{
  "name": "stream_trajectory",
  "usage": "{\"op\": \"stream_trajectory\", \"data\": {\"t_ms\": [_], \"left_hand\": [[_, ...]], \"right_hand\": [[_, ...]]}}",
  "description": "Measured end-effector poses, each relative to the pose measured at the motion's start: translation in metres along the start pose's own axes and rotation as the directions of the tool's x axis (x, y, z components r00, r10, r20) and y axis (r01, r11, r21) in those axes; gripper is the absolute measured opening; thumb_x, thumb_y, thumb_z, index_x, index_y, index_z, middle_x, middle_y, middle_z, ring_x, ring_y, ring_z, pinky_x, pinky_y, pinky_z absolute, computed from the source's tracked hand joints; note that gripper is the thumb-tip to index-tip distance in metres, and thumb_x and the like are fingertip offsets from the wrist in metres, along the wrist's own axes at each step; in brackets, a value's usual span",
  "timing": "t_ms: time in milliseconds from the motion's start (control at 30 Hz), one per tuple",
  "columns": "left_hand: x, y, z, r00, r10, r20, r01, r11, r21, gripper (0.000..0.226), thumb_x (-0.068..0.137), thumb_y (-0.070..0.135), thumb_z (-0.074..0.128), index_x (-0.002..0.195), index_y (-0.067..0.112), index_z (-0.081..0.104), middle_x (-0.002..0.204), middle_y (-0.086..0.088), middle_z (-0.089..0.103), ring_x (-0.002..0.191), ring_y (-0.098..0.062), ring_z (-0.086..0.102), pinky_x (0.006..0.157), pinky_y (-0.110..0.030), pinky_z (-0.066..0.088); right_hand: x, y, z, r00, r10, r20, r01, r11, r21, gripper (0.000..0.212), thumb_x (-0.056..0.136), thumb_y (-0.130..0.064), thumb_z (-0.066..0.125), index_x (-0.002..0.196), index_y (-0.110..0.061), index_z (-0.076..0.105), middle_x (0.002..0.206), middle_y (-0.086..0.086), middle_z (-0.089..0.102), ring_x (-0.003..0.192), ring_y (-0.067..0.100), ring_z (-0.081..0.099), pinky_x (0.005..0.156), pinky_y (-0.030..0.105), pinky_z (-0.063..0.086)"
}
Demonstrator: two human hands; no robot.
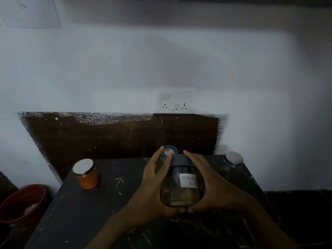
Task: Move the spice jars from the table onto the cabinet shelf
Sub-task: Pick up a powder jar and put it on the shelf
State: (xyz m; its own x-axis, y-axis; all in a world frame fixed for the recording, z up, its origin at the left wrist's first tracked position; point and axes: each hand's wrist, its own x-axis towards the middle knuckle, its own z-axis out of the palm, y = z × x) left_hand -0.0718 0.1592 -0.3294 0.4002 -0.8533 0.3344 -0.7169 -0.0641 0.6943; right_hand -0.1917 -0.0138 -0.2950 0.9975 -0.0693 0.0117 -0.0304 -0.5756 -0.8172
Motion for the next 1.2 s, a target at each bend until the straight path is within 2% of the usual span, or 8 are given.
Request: {"op": "stream_trajectory", "data": {"t_ms": [133, 300, 467, 533, 700, 833, 1033, 1200], "left_hand": [[0.002, 0.005, -0.001, 1.0, 0.004, -0.017, -0.004, 1.0, 0.013, 0.117, 0.054, 0.059, 0.074, 0.14, 0.053, -0.004, 0.148, 0.023, -0.004, 0.141, -0.005, 0.008, 0.111, -0.024, 0.027], [-0.002, 0.011, -0.008, 1.0, -0.026, -0.008, 0.024, 0.981, -0.19, 0.116, 0.055, 0.047, 0.081, 0.145, 0.036, 0.008, 0.143, 0.025, 0.009, 0.132, 0.012, 0.019, 0.097, -0.004, 0.032], [0.001, 0.005, -0.011, 0.994, -0.05, 0.097, 0.063, 0.988, -0.139, 0.127, 0.053, 0.058, 0.081, 0.144, 0.047, -0.007, 0.148, 0.025, -0.008, 0.139, 0.005, 0.007, 0.107, -0.015, 0.03], [0.003, 0.01, -0.015, 0.993, -0.077, 0.088, 0.089, 0.986, -0.142, 0.125, 0.054, 0.049, 0.085, 0.141, 0.051, -0.005, 0.144, 0.028, 0.0, 0.134, 0.011, 0.014, 0.102, -0.013, 0.036], [0.006, 0.016, -0.023, 0.992, -0.092, 0.086, 0.11, 0.963, -0.247, 0.121, 0.055, 0.02, 0.09, 0.145, 0.031, 0.01, 0.138, 0.024, 0.017, 0.121, 0.02, 0.03, 0.084, -0.005, 0.044], [0.014, 0.021, -0.035, 0.996, -0.044, 0.074, 0.058, 0.978, -0.201, 0.121, 0.053, 0.02, 0.09, 0.144, 0.033, 0.01, 0.138, 0.024, 0.017, 0.123, 0.019, 0.027, 0.086, -0.002, 0.04], [0.05, 0.037, -0.067, 0.999, 0.04, 0.025, -0.037, 0.993, -0.109, 0.124, 0.051, 0.029, 0.091, 0.145, 0.037, 0.011, 0.138, 0.03, 0.015, 0.125, 0.019, 0.024, 0.09, -0.01, 0.045], [0.088, 0.06, -0.1, 0.983, 0.178, -0.032, -0.173, 0.977, 0.128, 0.124, 0.051, 0.045, 0.088, 0.142, 0.048, 0.004, 0.138, 0.036, 0.008, 0.126, 0.022, 0.016, 0.094, 0.004, 0.025]], "right_hand": [[-0.001, -0.003, 0.001, 1.0, -0.013, -0.01, 0.013, 0.999, -0.042, 0.124, 0.053, -0.026, 0.09, 0.135, -0.053, 0.001, 0.138, -0.033, 0.013, 0.119, -0.024, 0.026, 0.088, -0.002, 0.034], [-0.006, -0.002, -0.009, 0.998, 0.04, 0.047, -0.039, 0.999, -0.034, 0.131, 0.054, -0.03, 0.089, 0.135, -0.056, -0.01, 0.128, -0.05, 0.001, 0.107, -0.039, 0.009, 0.081, -0.009, 0.024], [-0.006, 0.002, -0.005, 0.999, 0.041, -0.002, -0.041, 0.997, -0.07, 0.126, 0.053, -0.029, 0.09, 0.138, -0.049, -0.001, 0.128, -0.044, 0.01, 0.109, -0.037, 0.015, 0.08, -0.011, 0.026], [-0.006, 0.0, -0.006, 0.999, 0.031, -0.016, -0.032, 0.995, -0.099, 0.128, 0.053, -0.031, 0.09, 0.136, -0.051, -0.006, 0.127, -0.047, 0.005, 0.111, -0.035, 0.012, 0.081, -0.011, 0.025], [-0.007, -0.007, -0.016, 0.999, 0.047, -0.003, -0.047, 0.99, -0.134, 0.127, 0.054, -0.036, 0.087, 0.127, -0.061, -0.014, 0.126, -0.048, -0.004, 0.124, -0.015, 0.012, 0.1, 0.009, 0.018], [-0.005, -0.015, -0.026, 0.998, -0.01, -0.058, -0.001, 0.981, -0.196, 0.117, 0.053, -0.038, 0.088, 0.127, -0.062, 0.0, 0.12, -0.057, 0.0, 0.11, -0.036, 0.012, 0.078, -0.01, 0.028], [0.006, -0.045, -0.057, 0.975, -0.122, -0.184, 0.067, 0.958, -0.279, 0.12, 0.049, -0.04, 0.089, 0.132, -0.06, 0.004, 0.126, -0.049, 0.011, 0.113, -0.015, 0.037, 0.081, 0.004, 0.043], [0.02, -0.075, -0.097, 0.932, -0.267, -0.245, 0.137, 0.885, -0.446, 0.118, 0.045, -0.056, 0.084, 0.128, -0.064, 0.001, 0.128, -0.044, 0.014, 0.118, -0.014, 0.032, 0.09, 0.012, 0.041]]}}
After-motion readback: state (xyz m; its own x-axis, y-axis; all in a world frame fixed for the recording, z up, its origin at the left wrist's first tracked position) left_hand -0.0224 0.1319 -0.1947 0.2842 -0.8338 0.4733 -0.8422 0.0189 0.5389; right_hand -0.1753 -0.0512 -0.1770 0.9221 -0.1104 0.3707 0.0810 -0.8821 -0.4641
